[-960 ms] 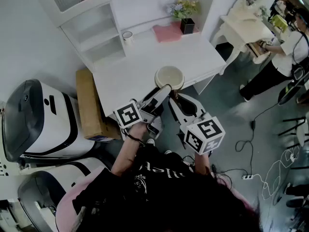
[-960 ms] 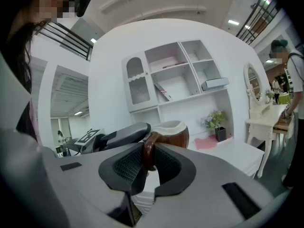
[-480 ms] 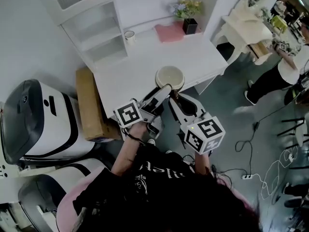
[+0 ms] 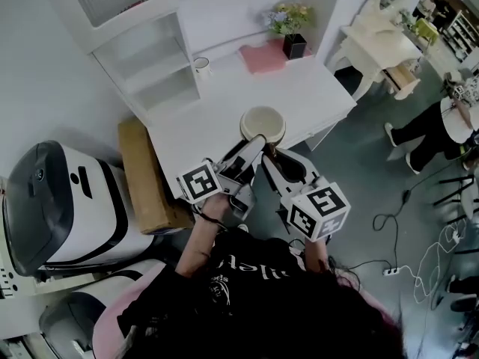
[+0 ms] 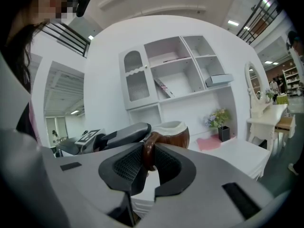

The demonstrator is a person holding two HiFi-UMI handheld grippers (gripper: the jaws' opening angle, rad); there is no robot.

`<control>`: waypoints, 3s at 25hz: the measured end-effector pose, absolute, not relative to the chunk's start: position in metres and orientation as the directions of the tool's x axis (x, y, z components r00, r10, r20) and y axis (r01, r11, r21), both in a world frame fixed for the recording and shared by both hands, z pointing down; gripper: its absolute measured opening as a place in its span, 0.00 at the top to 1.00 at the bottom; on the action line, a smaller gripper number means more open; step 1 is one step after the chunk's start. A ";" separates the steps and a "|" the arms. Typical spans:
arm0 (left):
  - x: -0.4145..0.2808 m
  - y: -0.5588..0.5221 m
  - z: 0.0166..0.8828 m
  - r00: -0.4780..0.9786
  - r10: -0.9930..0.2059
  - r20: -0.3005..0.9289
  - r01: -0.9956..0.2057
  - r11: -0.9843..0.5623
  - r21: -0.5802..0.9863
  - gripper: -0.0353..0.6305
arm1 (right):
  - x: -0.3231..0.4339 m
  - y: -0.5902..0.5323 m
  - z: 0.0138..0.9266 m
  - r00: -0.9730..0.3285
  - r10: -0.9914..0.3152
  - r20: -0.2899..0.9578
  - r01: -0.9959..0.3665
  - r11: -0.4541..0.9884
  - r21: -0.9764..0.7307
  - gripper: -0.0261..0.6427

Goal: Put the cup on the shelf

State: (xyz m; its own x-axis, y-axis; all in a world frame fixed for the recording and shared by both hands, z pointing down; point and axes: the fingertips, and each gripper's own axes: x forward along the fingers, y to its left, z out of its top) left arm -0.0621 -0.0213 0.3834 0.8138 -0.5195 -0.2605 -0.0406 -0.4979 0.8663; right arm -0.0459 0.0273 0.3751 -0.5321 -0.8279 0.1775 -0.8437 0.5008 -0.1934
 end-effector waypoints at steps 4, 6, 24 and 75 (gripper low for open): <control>-0.072 -0.031 0.389 0.818 -0.519 -0.248 -0.044 -0.486 0.873 0.37 | -0.056 0.018 0.380 -0.527 -0.829 0.186 -0.847 0.494 -0.197 0.83; -0.077 -0.035 0.392 0.818 -0.521 -0.242 -0.049 -0.483 0.874 0.37 | -0.060 0.014 0.381 -0.527 -0.828 0.192 -0.848 0.494 -0.195 0.83; -0.058 -0.116 0.402 0.773 -0.592 -0.228 -0.075 -0.443 0.894 0.37 | -0.039 -0.070 0.390 -0.596 -0.775 0.212 -0.802 0.556 -0.221 0.83; 0.036 -0.416 0.209 0.584 -0.735 -0.343 -0.212 -0.547 0.810 0.37 | 0.072 -0.376 0.197 -0.833 -0.552 -0.042 -0.552 0.834 -0.014 0.83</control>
